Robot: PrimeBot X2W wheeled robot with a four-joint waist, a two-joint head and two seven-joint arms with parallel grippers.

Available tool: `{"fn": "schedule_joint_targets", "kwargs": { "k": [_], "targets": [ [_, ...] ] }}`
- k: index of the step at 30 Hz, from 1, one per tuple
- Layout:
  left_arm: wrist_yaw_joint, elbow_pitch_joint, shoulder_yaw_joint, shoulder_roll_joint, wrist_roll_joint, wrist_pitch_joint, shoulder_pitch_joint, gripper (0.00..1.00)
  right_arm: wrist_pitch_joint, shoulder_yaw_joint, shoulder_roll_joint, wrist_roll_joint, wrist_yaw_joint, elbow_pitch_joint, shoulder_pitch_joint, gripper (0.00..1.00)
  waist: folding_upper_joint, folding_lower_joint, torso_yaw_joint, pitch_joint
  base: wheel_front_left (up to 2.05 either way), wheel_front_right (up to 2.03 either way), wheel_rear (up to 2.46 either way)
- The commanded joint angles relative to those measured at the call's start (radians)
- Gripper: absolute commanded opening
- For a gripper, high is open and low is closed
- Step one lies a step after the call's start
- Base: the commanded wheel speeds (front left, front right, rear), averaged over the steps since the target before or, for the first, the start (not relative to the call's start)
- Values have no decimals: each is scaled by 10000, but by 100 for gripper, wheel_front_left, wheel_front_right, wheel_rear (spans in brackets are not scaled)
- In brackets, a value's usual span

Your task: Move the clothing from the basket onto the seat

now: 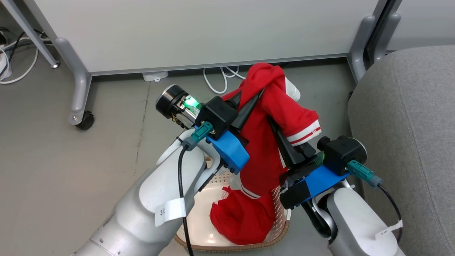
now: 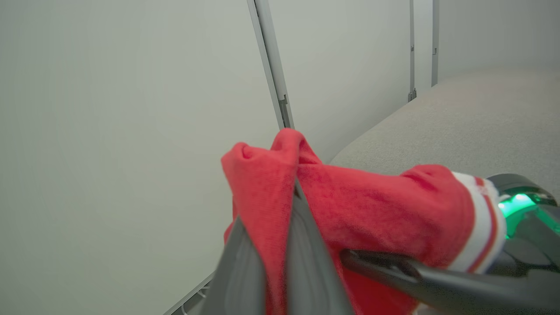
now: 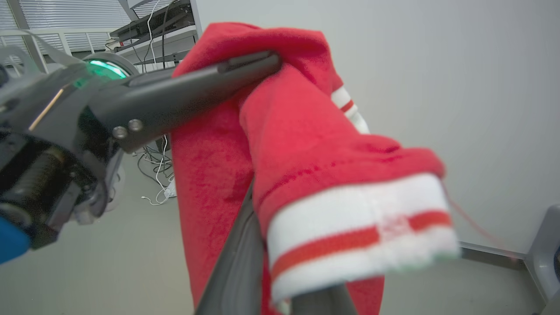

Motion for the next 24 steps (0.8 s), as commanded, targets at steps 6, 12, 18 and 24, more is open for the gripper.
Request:
{"fn": "schedule_joint_targets", "kwargs": {
  "k": [6,12,18,24],
  "targets": [
    [-14,31,139,16,122,-45,-66,100,-35,-2,16,-72,3,-70,12,0,0,-1,-30,0,0,0,0],
    [-14,-9,228,-12,239,-37,-23,100,-35,-1,-16,-167,3,-84,47,0,0,-1,-53,-4,0,0,0],
    [-14,-36,330,36,293,-37,125,100,-35,-176,-39,-255,1,-115,190,0,0,-1,-172,-26,0,0,0],
    [-13,-122,396,80,334,-37,288,100,-35,-405,-132,-385,1,-272,269,0,0,-1,-497,44,0,0,0]
  ]
}}
